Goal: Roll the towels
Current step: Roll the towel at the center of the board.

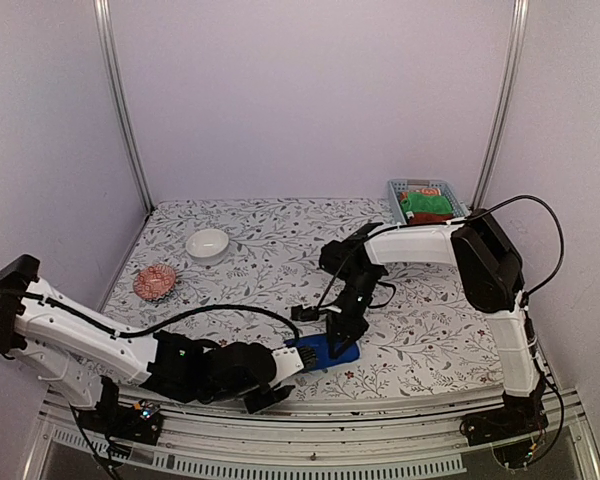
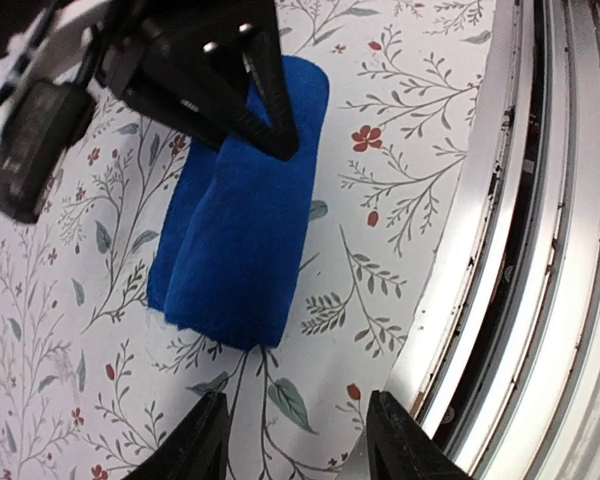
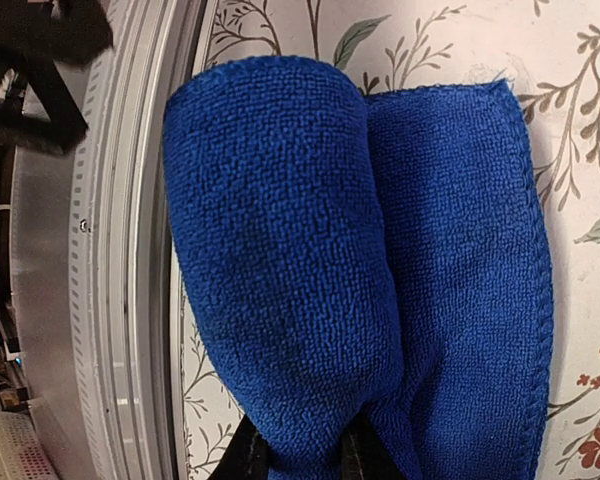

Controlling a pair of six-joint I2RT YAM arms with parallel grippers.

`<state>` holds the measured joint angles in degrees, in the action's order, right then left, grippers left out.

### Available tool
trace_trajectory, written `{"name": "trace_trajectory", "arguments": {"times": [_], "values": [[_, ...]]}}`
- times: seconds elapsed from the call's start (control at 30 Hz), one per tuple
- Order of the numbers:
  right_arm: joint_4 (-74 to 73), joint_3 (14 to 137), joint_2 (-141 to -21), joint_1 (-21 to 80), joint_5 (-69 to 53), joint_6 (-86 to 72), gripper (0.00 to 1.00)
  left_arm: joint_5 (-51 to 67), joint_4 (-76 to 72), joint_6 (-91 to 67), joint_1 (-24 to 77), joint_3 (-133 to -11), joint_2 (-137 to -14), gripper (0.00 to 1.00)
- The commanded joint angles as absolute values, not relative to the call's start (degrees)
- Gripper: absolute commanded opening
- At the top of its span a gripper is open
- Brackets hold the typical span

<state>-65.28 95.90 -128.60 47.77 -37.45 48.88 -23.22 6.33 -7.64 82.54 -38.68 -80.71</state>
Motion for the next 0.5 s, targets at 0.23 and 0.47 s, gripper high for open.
{"name": "trace_trajectory", "arguments": {"times": [0.23,0.47], "values": [[-68.1,95.21,-138.89,48.64,-32.96,47.81,0.12,-33.46,4.62,12.17,84.56,-55.08,-102.22,0.58],[-67.26,94.45,-138.66,48.48,-33.11,47.64,0.13,-38.87,1.79,16.19,82.8,-55.9,-105.32,0.62]]}}
